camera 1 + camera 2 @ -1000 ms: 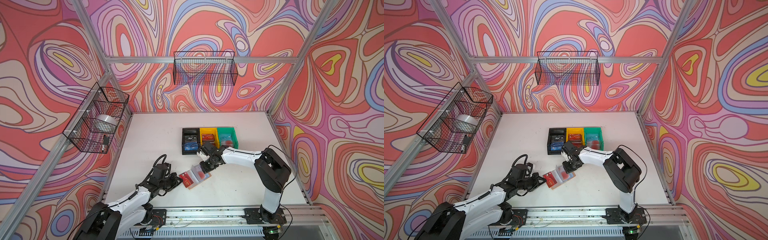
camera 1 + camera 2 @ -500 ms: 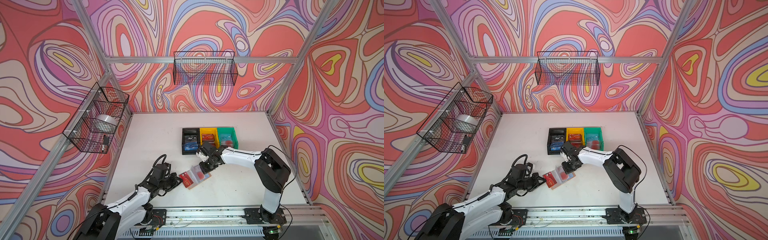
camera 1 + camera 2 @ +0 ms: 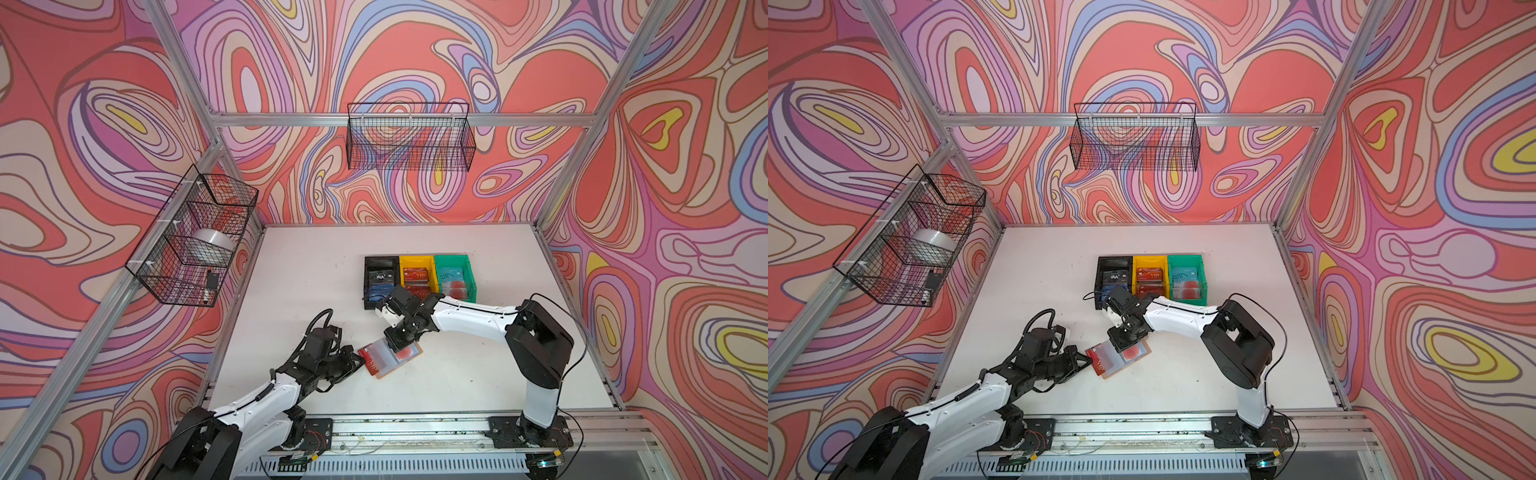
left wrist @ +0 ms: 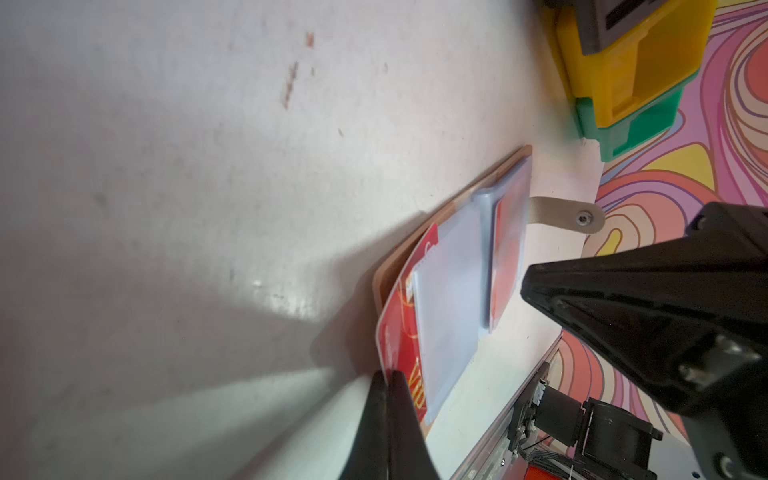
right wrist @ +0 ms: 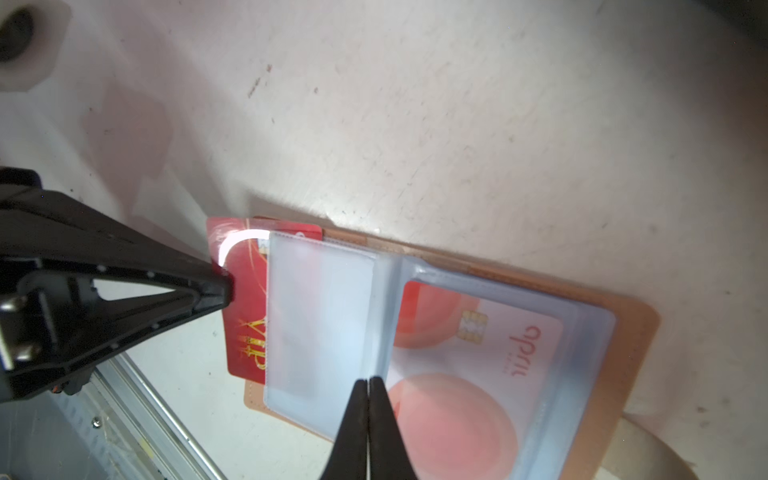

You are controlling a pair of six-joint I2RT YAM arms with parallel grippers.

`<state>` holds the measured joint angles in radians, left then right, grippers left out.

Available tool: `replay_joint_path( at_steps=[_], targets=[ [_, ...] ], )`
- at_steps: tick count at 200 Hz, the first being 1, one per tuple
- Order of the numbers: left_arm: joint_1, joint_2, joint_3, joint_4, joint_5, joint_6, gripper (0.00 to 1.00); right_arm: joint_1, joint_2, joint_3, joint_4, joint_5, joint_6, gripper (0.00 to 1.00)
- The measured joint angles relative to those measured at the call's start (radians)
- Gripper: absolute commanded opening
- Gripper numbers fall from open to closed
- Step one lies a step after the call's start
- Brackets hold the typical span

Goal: Take the credit cards out of the card holder

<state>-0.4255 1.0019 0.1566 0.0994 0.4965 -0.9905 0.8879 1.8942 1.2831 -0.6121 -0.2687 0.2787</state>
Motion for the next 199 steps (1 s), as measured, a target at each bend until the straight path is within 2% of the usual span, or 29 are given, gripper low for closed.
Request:
replay_joint_path(
  at_steps=[50, 113, 149, 199],
  targets=[
    [0.000, -0.027, 0.017, -0.048, 0.000, 0.011, 0.00, -0.001, 0.003, 0.000, -0.006, 0.002, 0.000, 0.07],
    [0.002, -0.238, 0.093, -0.336, -0.054, 0.055, 0.01, -0.001, 0.047, -0.010, -0.001, -0.002, 0.006, 0.10],
    [0.003, -0.274, 0.106, -0.460, -0.071, 0.071, 0.01, -0.001, 0.048, -0.009, -0.002, -0.010, 0.007, 0.12],
    [0.008, -0.341, 0.243, -0.633, -0.113, 0.115, 0.02, -0.001, 0.020, -0.003, -0.035, -0.012, 0.000, 0.18]
  ],
)
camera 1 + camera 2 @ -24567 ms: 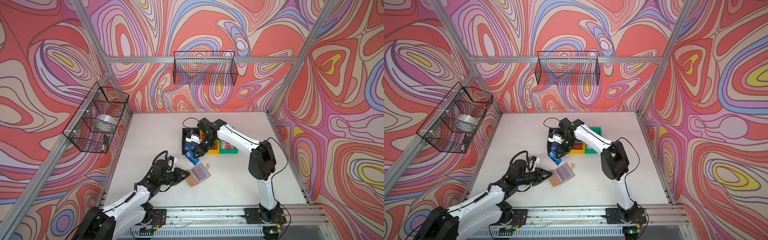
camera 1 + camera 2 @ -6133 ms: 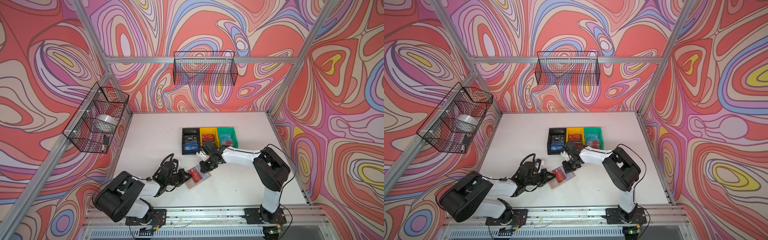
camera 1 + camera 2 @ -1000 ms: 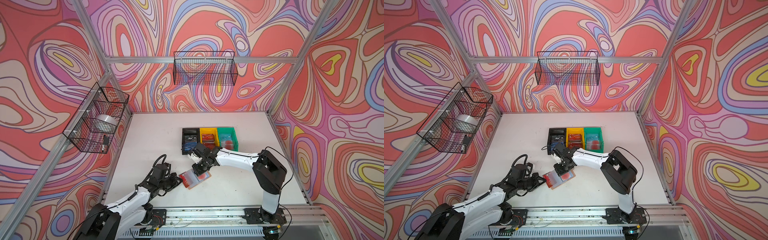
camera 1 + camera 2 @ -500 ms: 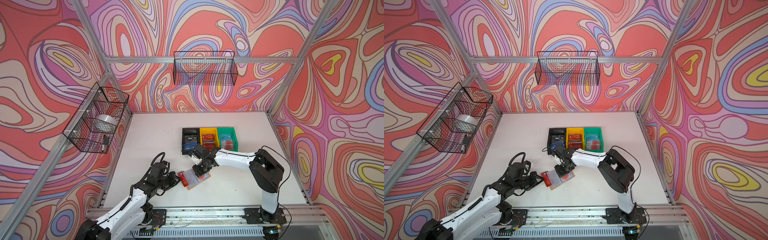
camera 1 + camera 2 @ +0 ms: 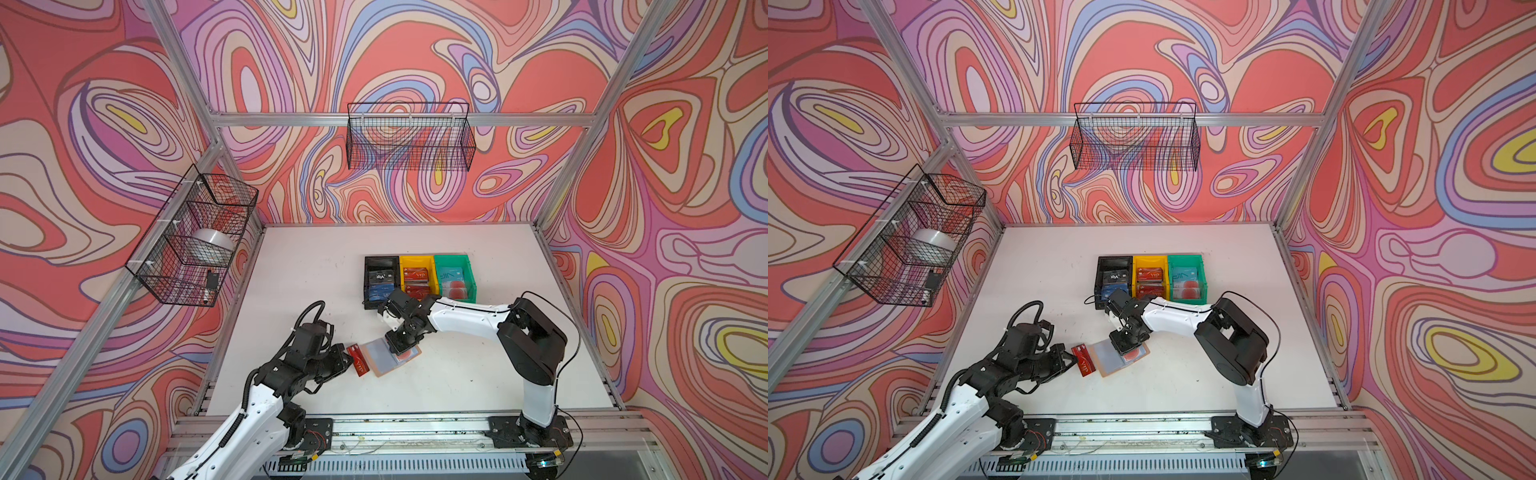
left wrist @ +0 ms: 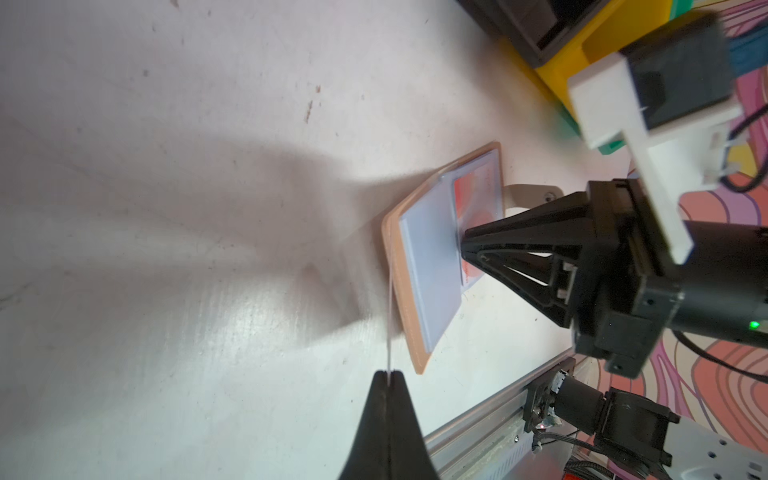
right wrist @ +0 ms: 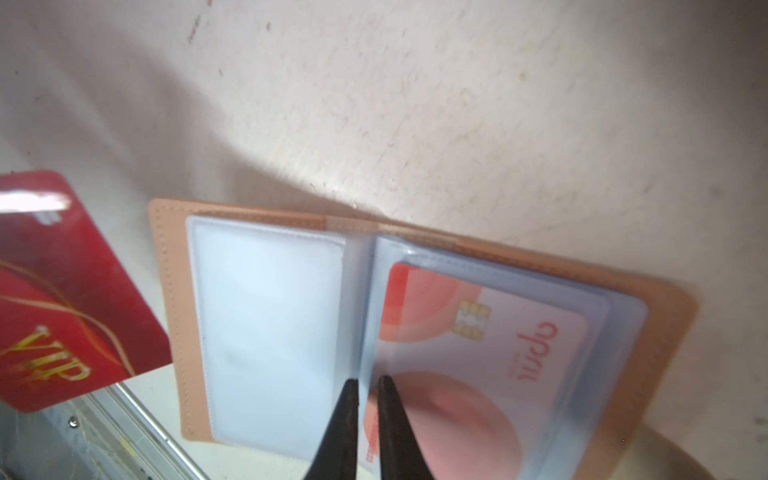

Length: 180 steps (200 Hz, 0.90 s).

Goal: Take the credit cards out of the card holder

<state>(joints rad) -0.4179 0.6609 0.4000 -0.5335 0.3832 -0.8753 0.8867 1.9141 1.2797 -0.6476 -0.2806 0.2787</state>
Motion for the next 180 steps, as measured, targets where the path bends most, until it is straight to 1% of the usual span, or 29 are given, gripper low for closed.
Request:
replay_joint_path(
  at_steps=[25, 53, 82, 96, 112, 143, 180],
  targets=[
    [0.000, -0.017, 0.044, -0.047, -0.010, 0.016, 0.01, -0.003, -0.054, 0.020, -0.029, -0.017, -0.005, 0.25],
    [0.000, -0.025, 0.040, -0.034, 0.014, 0.020, 0.01, -0.031, -0.132, 0.037, -0.037, -0.099, -0.018, 0.31],
    [0.000, -0.032, -0.042, 0.146, 0.116, 0.003, 0.00, -0.123, -0.196, 0.039, -0.041, -0.246, -0.042, 0.34],
    [0.000, -0.023, -0.082, 0.251, 0.167, -0.013, 0.00, -0.166, -0.200, 0.042, -0.045, -0.312, -0.060, 0.36],
    [0.000, 0.001, -0.093, 0.340, 0.212, -0.024, 0.00, -0.201, -0.197, 0.043, -0.059, -0.382, -0.085, 0.39],
    [0.000, 0.031, -0.093, 0.506, 0.280, -0.050, 0.00, -0.209, -0.185, 0.043, -0.064, -0.482, -0.114, 0.41],
    [0.000, 0.055, -0.117, 0.678, 0.326, -0.093, 0.00, -0.206, -0.176, 0.042, -0.054, -0.535, -0.127, 0.43]
  ],
)
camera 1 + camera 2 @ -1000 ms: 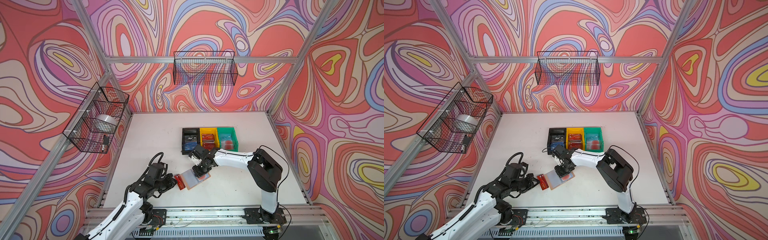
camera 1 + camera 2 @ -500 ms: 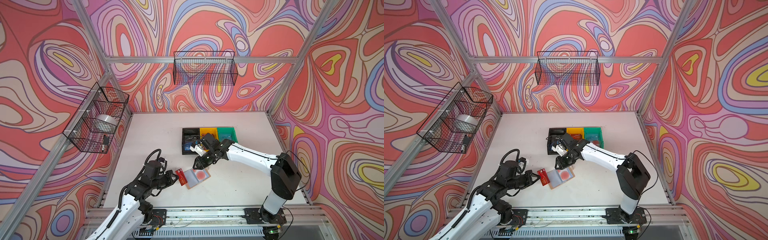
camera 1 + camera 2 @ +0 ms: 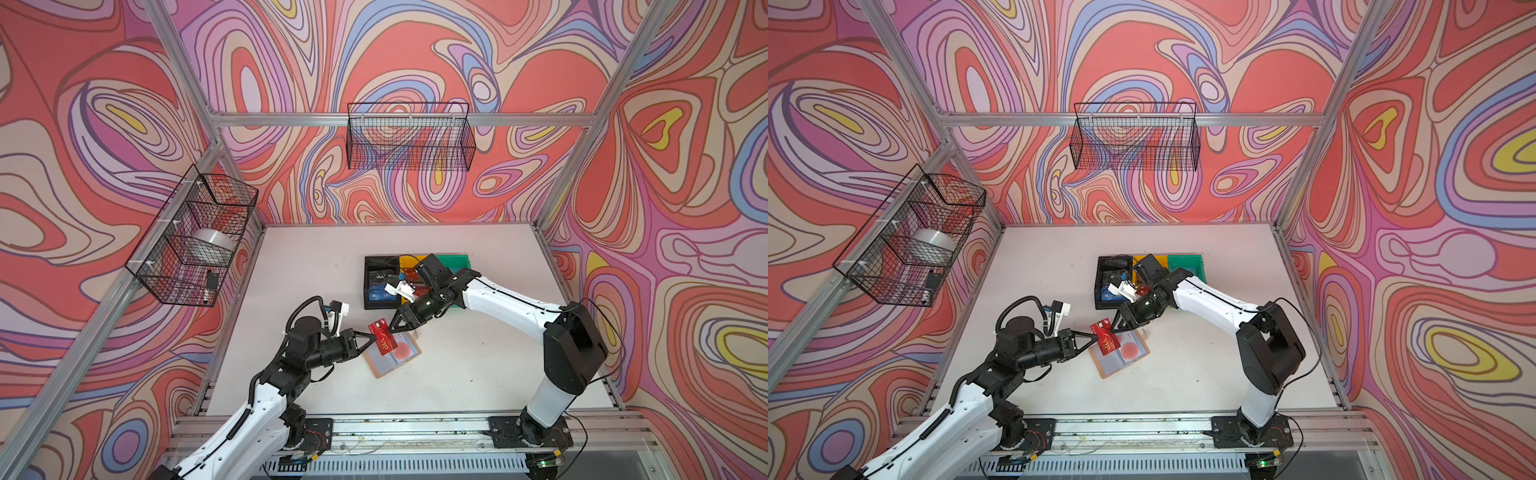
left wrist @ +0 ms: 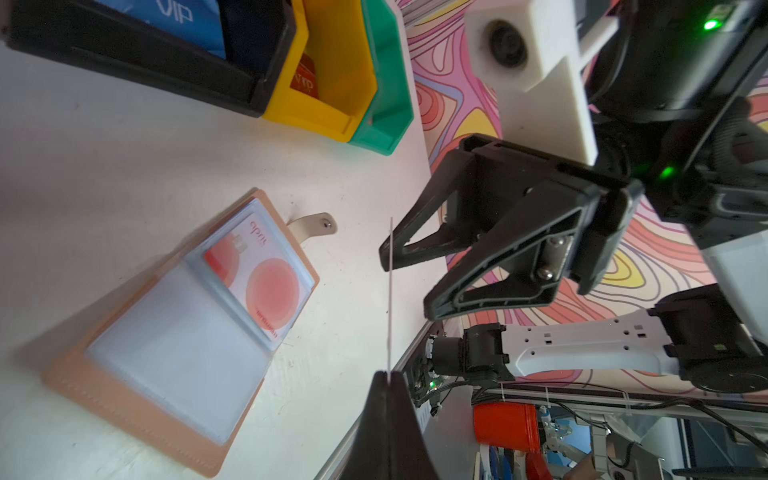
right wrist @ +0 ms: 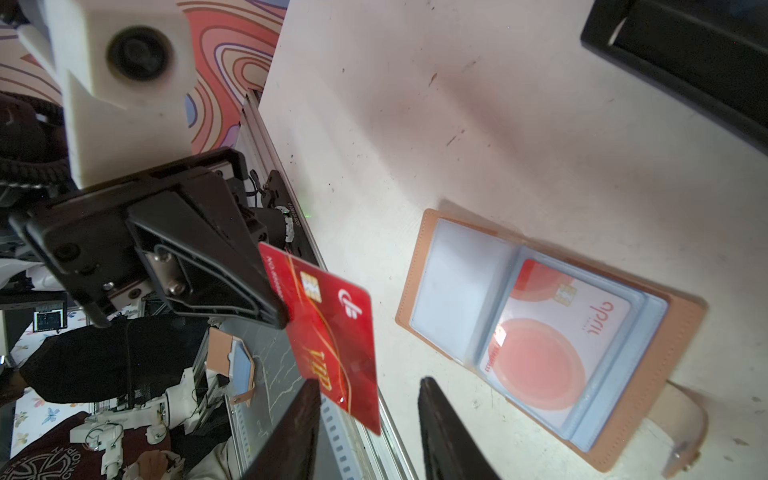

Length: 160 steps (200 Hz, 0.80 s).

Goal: Take the credit cards out of the card holder

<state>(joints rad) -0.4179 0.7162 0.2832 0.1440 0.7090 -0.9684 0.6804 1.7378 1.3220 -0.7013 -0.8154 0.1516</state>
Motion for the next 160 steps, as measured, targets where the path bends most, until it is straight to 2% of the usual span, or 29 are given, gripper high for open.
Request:
replay_joint_path(
  at_steps=[64, 84, 117, 160],
  targets=[
    [0.000, 0.009, -0.031, 0.108, 0.017, -0.045, 0.00, 0.000, 0.013, -0.013, 0.026, -0.046, -0.009, 0.44],
    [0.000, -0.003, -0.038, 0.124, 0.013, -0.053, 0.00, 0.000, 0.013, -0.028, 0.050, -0.076, -0.005, 0.41],
    [0.000, -0.008, -0.069, 0.160, -0.011, -0.072, 0.00, 0.000, 0.013, -0.056, 0.103, -0.144, 0.012, 0.27],
    [0.000, -0.005, -0.092, 0.189, -0.029, -0.084, 0.00, -0.007, 0.017, -0.064, 0.119, -0.175, 0.025, 0.12]
  ],
)
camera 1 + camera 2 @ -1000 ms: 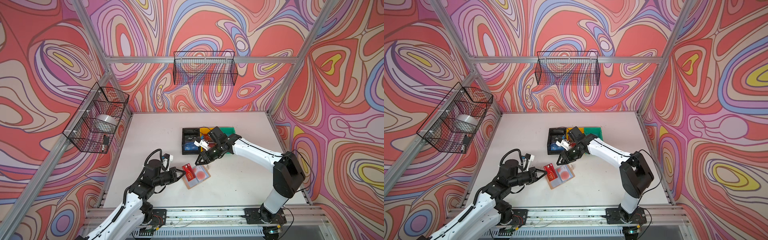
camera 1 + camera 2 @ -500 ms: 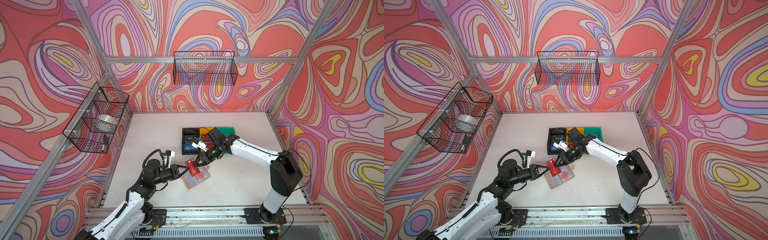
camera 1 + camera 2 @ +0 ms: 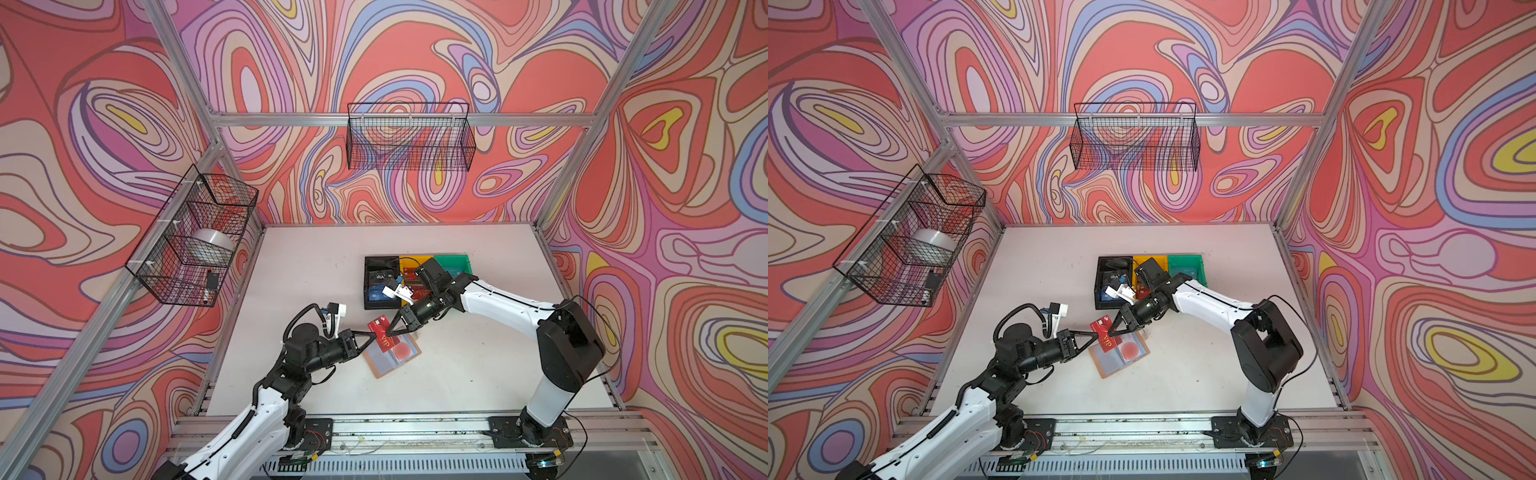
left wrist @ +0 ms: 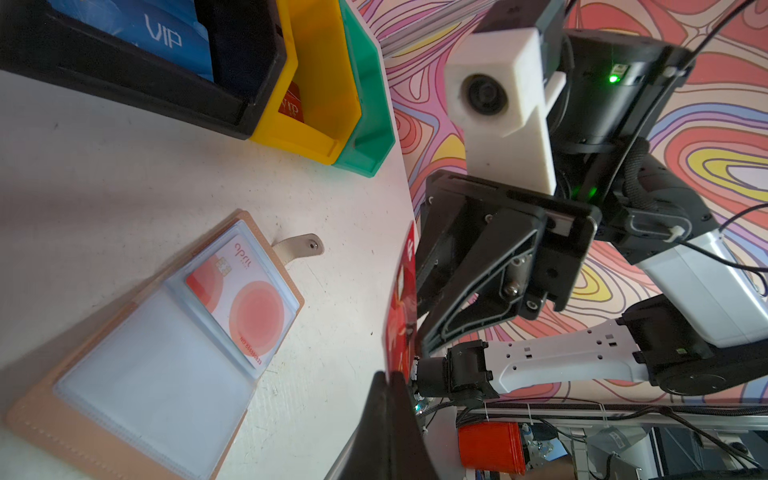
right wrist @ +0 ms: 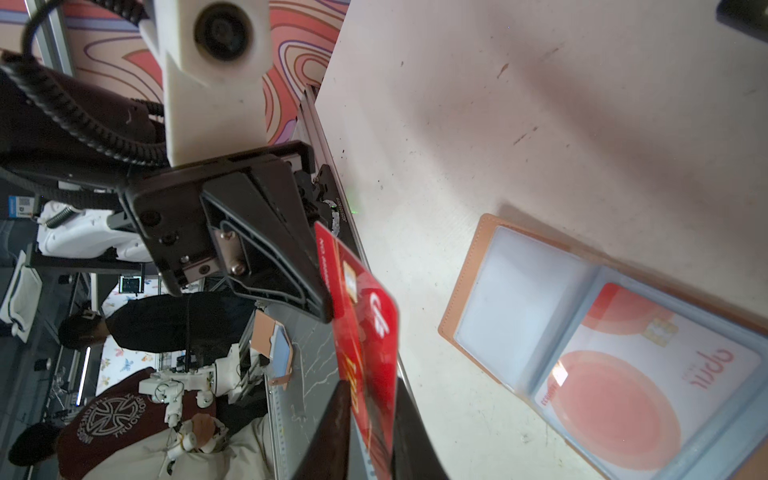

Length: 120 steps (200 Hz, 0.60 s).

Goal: Take the credit cards out of the card holder

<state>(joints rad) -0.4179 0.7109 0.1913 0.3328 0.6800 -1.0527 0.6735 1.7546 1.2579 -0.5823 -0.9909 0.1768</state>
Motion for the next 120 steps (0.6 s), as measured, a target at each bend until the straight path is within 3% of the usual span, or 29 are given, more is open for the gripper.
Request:
replay_joint_path(
  at_steps=[7, 35, 55, 89, 120],
  targets=[
    [0.000, 0.002, 0.000, 0.003, 0.000, 0.000, 0.00, -0.001, 0.000, 0.000, -0.001, -0.002, -0.001, 0.09],
    [0.000, 0.007, -0.006, -0.005, -0.008, 0.001, 0.19, -0.003, 0.019, 0.013, -0.019, -0.032, -0.018, 0.00],
    [0.000, 0.002, -0.011, -0.032, -0.016, 0.002, 0.31, 0.002, 0.052, 0.052, -0.065, -0.043, -0.053, 0.00],
    [0.000, -0.045, -0.011, -0.095, -0.035, 0.013, 0.33, 0.007, 0.109, 0.154, -0.220, -0.013, -0.151, 0.00],
    [0.000, -0.074, -0.011, -0.153, -0.053, 0.030, 0.33, 0.007, 0.149, 0.291, -0.412, 0.100, -0.279, 0.00]
  ],
)
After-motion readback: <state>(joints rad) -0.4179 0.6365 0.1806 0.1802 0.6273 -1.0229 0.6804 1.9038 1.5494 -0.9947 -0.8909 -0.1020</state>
